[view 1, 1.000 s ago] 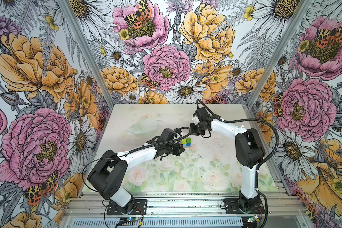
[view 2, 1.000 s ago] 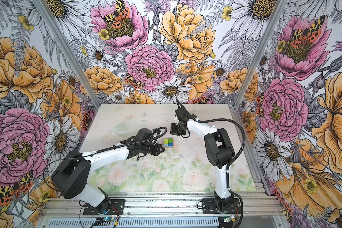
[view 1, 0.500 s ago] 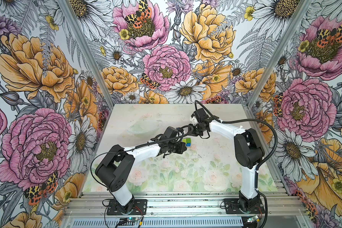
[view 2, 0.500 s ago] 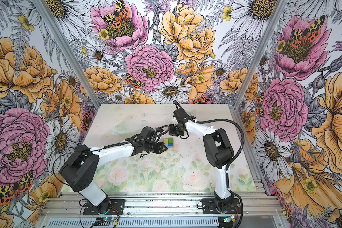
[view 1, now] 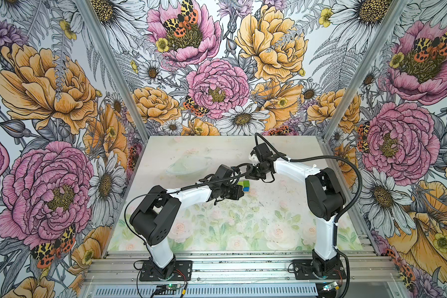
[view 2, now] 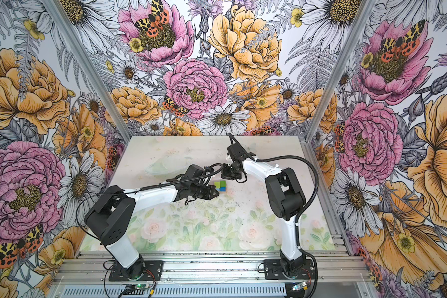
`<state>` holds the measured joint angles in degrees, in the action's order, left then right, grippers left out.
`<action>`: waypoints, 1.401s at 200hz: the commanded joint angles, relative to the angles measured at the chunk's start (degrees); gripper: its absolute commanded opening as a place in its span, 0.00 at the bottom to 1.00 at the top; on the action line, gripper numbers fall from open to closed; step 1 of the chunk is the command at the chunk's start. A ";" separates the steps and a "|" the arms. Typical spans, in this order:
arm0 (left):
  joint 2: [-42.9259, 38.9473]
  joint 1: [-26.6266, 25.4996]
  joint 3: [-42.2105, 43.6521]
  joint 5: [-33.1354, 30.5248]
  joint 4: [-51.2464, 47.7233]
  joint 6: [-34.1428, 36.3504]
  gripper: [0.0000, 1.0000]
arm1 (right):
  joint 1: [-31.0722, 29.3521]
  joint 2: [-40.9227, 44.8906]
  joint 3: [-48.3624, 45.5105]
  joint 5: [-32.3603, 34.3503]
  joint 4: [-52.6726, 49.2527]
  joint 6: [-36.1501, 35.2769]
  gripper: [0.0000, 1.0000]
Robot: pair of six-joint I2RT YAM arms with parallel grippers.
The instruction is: Build the wood block tower
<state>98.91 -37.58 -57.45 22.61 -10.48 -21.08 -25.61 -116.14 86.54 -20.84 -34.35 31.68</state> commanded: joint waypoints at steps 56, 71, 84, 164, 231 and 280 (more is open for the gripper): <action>1.90 1.11 -2.04 1.11 1.38 -0.98 0.00 | -0.44 1.39 -1.02 1.06 1.03 0.84 0.00; 2.01 1.29 -2.00 1.10 1.56 -1.07 0.00 | -0.48 1.52 -1.07 1.08 1.02 0.91 0.00; 1.98 1.46 -1.90 0.98 1.61 -1.16 0.00 | -0.44 1.59 -1.25 1.07 1.03 0.92 0.00; 2.34 1.85 -2.03 1.08 2.31 -1.49 0.00 | -0.62 2.06 -1.59 1.26 1.04 1.10 0.00; 2.51 2.25 -2.03 1.11 2.84 -1.62 0.00 | -0.50 1.98 -1.03 1.77 1.04 1.01 0.00; 2.80 2.46 -2.16 1.16 2.93 -1.68 0.00 | -0.39 2.15 -0.06 2.47 0.95 0.88 0.00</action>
<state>100.79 -35.64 -58.33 22.59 -9.56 -22.57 -25.71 -115.96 85.27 -19.73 -33.98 32.10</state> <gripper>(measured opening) 0.045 0.042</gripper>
